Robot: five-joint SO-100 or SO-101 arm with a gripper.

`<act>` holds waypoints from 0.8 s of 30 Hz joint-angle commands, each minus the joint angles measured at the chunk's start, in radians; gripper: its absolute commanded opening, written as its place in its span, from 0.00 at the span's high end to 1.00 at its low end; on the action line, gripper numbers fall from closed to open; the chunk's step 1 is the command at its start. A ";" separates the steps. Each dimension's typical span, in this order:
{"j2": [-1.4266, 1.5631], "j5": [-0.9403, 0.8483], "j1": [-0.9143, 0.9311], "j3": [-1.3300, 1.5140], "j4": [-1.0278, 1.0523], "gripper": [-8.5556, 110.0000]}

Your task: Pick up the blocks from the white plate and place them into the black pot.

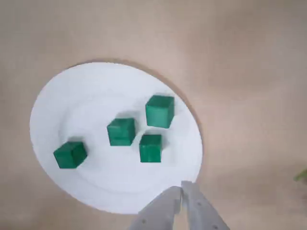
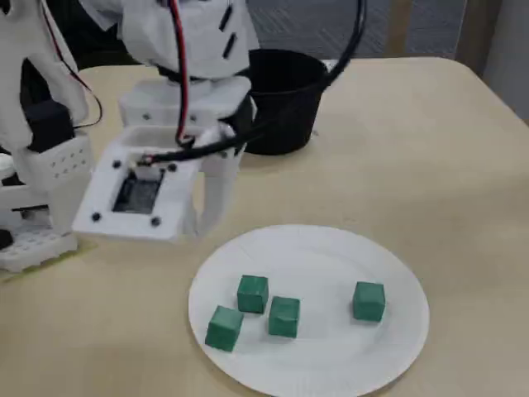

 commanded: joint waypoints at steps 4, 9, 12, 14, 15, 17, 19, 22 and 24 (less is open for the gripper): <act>-0.143 -0.037 -0.012 -0.178 0.006 0.95; -0.259 -0.028 -0.094 -0.318 0.006 0.95; -0.339 0.006 -0.172 -0.426 0.006 0.95; -0.391 0.043 -0.216 -0.497 0.006 0.95; -0.417 0.063 -0.236 -0.529 0.006 0.95; -0.462 0.109 -0.264 -0.578 0.006 0.95; -0.497 0.140 -0.279 -0.617 0.006 0.91; -0.514 0.146 -0.281 -0.623 -0.002 0.75; -0.529 0.172 -0.273 -0.634 -0.002 0.71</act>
